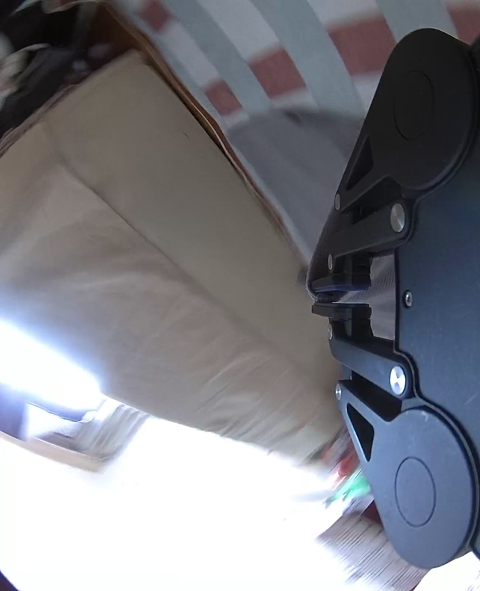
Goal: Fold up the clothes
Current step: 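Carry the hem with both grippers toward the collar, folding the shirt in half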
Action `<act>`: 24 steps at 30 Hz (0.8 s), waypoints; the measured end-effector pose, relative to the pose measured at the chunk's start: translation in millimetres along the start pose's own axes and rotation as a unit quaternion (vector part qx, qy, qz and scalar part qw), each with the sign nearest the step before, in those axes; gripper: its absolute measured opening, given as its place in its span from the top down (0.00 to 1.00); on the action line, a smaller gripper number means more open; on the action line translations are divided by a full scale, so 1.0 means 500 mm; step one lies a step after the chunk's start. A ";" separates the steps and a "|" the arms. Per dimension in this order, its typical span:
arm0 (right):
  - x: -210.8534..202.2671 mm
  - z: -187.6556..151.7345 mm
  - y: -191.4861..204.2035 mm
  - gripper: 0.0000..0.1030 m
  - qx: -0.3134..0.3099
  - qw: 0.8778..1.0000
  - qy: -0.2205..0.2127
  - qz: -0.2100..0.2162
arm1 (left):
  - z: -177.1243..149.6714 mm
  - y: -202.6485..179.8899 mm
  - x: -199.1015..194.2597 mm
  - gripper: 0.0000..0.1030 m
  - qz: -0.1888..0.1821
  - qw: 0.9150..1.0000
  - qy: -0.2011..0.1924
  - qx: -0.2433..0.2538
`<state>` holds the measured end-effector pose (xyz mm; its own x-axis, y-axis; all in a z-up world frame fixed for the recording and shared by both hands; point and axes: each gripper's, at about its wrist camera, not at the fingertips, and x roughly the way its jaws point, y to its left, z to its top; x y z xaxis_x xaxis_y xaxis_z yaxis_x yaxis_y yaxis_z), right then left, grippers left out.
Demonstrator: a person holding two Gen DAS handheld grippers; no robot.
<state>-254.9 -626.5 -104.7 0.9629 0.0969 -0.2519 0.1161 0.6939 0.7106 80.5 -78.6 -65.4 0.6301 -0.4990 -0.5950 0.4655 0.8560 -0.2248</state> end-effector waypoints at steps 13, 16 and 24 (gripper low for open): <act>0.065 -0.049 0.010 0.92 -0.008 0.983 0.078 -0.165 | -0.145 0.017 0.270 0.30 0.004 0.980 0.199 0.000; 0.076 -0.056 0.016 0.92 -0.005 0.983 0.076 -0.168 | -0.175 0.017 0.308 0.39 -0.013 0.975 0.221 -0.009; 0.085 -0.077 0.033 0.91 0.017 0.990 0.065 -0.123 | -0.215 -0.086 0.223 0.96 -0.070 0.972 0.194 0.111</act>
<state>-221.2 -583.4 -128.8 0.8651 0.0211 -0.5012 0.3531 0.6842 0.6382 64.0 -156.6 -205.0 0.2889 -0.4840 -0.8260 0.6798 0.7112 -0.1789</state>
